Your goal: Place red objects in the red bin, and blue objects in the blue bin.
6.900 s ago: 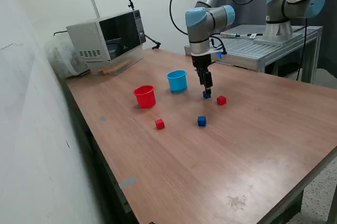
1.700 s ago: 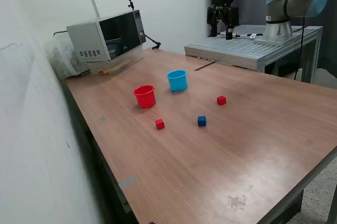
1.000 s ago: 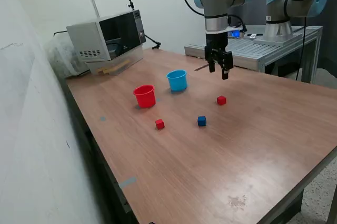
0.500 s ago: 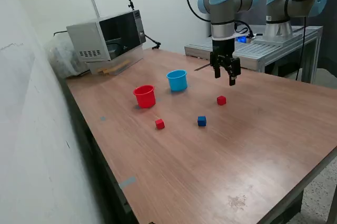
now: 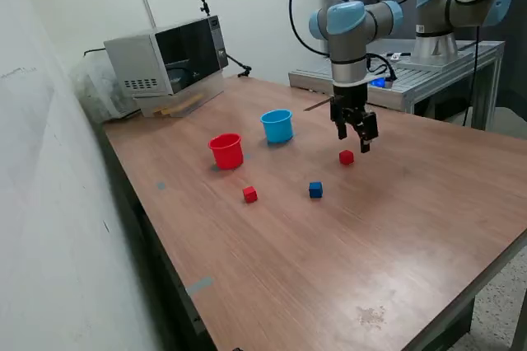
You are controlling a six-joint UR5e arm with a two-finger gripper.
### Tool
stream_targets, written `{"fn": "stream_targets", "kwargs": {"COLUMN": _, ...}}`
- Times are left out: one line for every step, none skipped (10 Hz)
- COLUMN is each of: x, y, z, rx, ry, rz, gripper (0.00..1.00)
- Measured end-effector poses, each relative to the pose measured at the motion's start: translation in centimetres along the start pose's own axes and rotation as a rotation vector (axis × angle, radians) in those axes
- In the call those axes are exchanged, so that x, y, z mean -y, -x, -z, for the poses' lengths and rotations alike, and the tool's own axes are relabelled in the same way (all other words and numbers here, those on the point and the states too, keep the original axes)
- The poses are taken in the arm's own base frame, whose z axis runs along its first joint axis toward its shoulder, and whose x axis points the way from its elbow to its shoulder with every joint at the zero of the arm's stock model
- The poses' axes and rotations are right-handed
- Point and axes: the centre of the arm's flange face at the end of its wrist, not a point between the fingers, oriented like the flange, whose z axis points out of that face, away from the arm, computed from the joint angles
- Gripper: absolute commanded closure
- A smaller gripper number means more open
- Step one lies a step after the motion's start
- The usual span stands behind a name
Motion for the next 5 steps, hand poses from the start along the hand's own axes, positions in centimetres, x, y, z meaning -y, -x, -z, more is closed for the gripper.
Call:
{"fn": "stream_targets", "kwargs": {"x": -0.4, "y": 0.2, "z": -0.2, "rx": -0.002, "ry": 0.007, "rz": -0.004, "gripper": 0.0}}
{"fn": "stream_targets", "kwargs": {"x": -0.9, "y": 0.5, "z": -0.2, "rx": -0.004, "ry": 0.018, "rz": -0.012, "gripper": 0.0}}
{"fn": "stream_targets", "kwargs": {"x": -1.5, "y": 1.1, "z": -0.2, "rx": -0.006, "ry": 0.027, "rz": -0.025, "gripper": 0.0}}
{"fn": "stream_targets", "kwargs": {"x": -2.0, "y": 1.9, "z": -0.3, "rx": -0.007, "ry": 0.029, "rz": -0.039, "gripper": 0.0}}
{"fn": "stream_targets", "kwargs": {"x": -2.3, "y": 2.5, "z": -0.5, "rx": -0.007, "ry": 0.029, "rz": -0.049, "gripper": 0.0}}
